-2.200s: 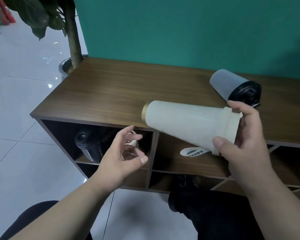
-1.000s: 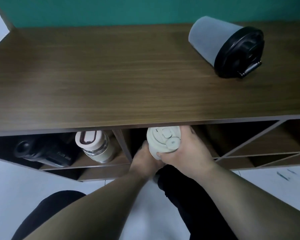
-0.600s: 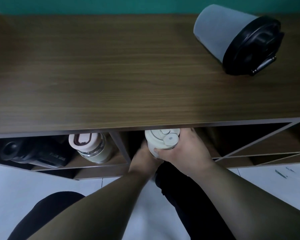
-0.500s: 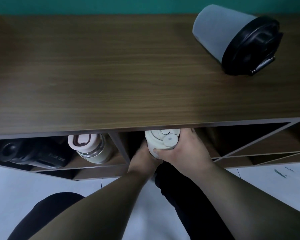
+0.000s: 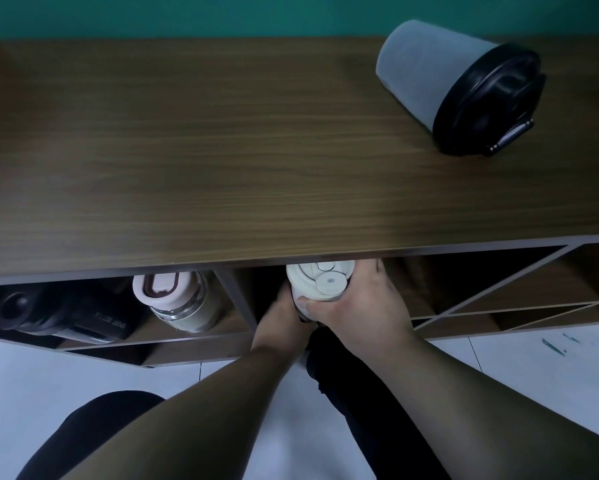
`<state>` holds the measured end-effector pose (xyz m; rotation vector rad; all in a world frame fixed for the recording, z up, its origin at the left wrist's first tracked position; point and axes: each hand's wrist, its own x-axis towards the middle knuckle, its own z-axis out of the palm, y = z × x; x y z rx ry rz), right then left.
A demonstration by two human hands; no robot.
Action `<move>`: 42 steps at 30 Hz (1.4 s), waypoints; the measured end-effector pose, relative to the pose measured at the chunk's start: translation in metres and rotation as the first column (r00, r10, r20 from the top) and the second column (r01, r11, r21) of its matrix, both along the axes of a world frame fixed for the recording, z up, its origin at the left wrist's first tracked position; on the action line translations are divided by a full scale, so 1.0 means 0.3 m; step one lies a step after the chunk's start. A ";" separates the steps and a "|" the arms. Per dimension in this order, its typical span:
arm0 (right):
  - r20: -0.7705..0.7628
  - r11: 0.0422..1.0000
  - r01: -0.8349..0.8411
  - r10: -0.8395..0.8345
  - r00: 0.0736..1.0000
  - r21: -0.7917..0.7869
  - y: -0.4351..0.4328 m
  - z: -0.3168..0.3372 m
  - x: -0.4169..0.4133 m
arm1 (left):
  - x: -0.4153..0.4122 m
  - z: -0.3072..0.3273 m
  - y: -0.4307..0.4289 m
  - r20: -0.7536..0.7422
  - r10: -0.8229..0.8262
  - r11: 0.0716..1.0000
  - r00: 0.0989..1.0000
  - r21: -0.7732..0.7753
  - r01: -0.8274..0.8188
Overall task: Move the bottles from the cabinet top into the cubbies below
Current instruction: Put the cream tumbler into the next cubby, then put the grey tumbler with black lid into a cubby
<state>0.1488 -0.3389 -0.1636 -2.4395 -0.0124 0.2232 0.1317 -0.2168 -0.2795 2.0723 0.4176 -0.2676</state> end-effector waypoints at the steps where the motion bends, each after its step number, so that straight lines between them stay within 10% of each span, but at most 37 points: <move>1: -0.006 1.000 0.002 -0.002 1.000 -0.004 0.001 0.002 -0.001 | 0.001 -0.009 0.002 0.010 -0.004 1.000 1.000 -0.010 0.004; 18: -0.033 0.996 -0.058 0.060 0.998 0.067 -0.107 0.087 -0.081 | -0.058 0.022 0.030 -0.063 -0.027 0.999 0.998 -0.039 0.025; 23: -0.144 0.998 -0.056 0.061 0.988 0.042 -0.191 0.186 -0.167 | -0.104 0.056 0.073 -0.176 -0.142 0.959 0.974 -0.267 0.091; 33: 0.184 0.899 0.279 -0.354 0.917 0.338 -0.214 0.457 -0.166 | -0.203 0.291 0.098 -0.028 -0.200 0.949 0.979 -0.254 0.187; 42: 0.390 0.924 0.330 -0.380 0.839 0.191 -0.146 0.562 0.142 | -0.249 0.380 0.103 0.099 -0.181 0.898 0.979 -0.390 0.205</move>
